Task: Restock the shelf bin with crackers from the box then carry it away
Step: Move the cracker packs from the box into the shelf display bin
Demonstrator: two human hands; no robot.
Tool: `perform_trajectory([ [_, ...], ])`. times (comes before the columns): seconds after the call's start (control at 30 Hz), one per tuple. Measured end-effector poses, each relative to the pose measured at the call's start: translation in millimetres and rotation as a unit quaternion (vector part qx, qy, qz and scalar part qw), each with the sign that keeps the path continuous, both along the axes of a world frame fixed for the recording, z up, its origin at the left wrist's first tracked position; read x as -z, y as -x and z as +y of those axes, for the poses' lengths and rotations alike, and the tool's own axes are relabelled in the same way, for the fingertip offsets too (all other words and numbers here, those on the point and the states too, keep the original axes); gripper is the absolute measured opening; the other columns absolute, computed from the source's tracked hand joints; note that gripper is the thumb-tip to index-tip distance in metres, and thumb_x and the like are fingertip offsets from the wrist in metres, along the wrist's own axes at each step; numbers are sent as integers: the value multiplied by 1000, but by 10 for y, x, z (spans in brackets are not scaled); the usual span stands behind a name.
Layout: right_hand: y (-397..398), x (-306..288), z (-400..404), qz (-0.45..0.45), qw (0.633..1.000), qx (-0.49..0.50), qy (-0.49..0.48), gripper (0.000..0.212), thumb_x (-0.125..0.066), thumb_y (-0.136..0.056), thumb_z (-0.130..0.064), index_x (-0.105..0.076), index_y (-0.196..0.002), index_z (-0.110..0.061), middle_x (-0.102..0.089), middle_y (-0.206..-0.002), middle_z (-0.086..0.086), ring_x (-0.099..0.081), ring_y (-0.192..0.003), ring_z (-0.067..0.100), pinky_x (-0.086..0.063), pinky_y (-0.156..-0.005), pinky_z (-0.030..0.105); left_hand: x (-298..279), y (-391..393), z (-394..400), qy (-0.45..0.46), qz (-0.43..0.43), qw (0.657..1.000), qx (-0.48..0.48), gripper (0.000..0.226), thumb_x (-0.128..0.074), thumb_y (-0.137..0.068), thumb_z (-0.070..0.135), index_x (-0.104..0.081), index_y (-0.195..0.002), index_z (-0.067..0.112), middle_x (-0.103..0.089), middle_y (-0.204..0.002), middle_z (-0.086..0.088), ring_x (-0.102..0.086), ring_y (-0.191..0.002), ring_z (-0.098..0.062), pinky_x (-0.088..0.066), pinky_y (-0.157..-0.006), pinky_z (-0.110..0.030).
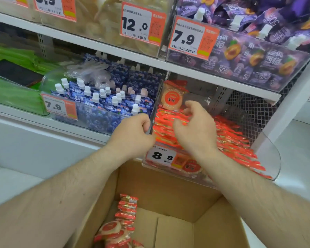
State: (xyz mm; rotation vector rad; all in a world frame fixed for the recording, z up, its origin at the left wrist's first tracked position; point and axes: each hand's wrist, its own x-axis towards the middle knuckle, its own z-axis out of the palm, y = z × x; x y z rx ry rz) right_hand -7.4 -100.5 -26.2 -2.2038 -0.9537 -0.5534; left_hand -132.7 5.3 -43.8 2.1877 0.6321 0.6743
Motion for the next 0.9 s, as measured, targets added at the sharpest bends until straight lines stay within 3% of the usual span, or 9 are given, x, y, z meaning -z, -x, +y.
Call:
perform_trajectory([
  [0.1, 378, 302, -219, -154, 971, -158, -96, 12, -60, -75, -15, -67, -83, -9, -62, -76, 3, -57, -73, 26, -42, -69, 36, 77, 196, 21, -51, 194, 972, 119, 24, -53, -72, 2, -40, -60, 18, -43, -57, 4, -38, -53, -13, -29, -50, -27],
  [0.17, 619, 619, -332, -148, 952, -241, -114, 4, -62, -74, -8, -66, -71, -7, -58, -67, 4, -52, -66, 23, -39, -65, 32, 206, 277, -11, -71, 291, 934, 193, 22, -53, -74, 3, -46, -61, 19, -48, -59, 5, -44, -57, -12, -33, -51, -25],
  [0.27, 799, 1252, -417, -13, 966, -246, -85, 6, -59, -71, -10, -65, -69, -9, -56, -63, -1, -50, -62, 14, -39, -61, 25, 380, 353, -96, -80, 388, 884, 249, 16, -56, -81, 8, -58, -79, 24, -52, -68, 12, -47, -61, -6, -36, -50, -15],
  [0.37, 773, 1925, -396, 221, 962, -124, 100, 10, -56, -77, -14, -66, -76, -18, -58, -67, -10, -57, -68, 13, -47, -63, 27, 506, 362, -80, -70, 454, 850, 258, 22, -53, -86, 12, -64, -101, 23, -57, -76, 14, -50, -63, -3, -41, -53, -15],
  [0.5, 815, 2665, -267, 414, 860, -49, 295, 18, -54, -84, -22, -57, -66, -25, -69, -84, -4, -64, -84, 19, -54, -78, 31, 655, 335, 35, -55, 486, 837, 247, 26, -50, -90, 13, -62, -111, 21, -59, -83, 11, -51, -67, -5, -43, -60, -22],
  [0.6, 1014, 2942, -116, 517, 794, -28, 319, 30, -59, -83, -53, -64, -85, -23, -70, -91, -3, -63, -78, 16, -51, -68, 26, 743, 316, 104, -38, 496, 835, 236, 29, -49, -90, 13, -60, -116, 22, -59, -87, 11, -50, -67, -4, -43, -61, -21],
  [0.67, 1092, 3033, -30, 570, 759, 0, 315, 41, -60, -81, -60, -66, -95, -22, -70, -90, -3, -64, -76, 14, -51, -66, 25, 791, 315, 138, -28, 504, 830, 237, 30, -49, -91, 14, -59, -118, 23, -60, -88, 11, -51, -69, -5, -43, -62, -22],
  [0.83, 993, 3010, 38, 750, 623, 50, 216, 7, -67, -86, -8, -61, -85, -10, -66, -82, 8, -64, -67, 18, -59, -56, 34, 843, 361, 203, -17, 506, 829, 238, 28, -50, -93, 15, -57, -119, 23, -52, -81, 16, -48, -64, -1, -38, -53, -15],
  [0.9, 799, 2913, -53, 761, 610, 64, 213, 8, -61, -87, -3, -58, -81, -8, -63, -73, 7, -58, -55, 16, -47, -40, 24, 844, 397, 220, -11, 503, 832, 235, 28, -50, -93, 15, -58, -120, 21, -56, -87, 14, -52, -74, -3, -44, -64, -18],
])
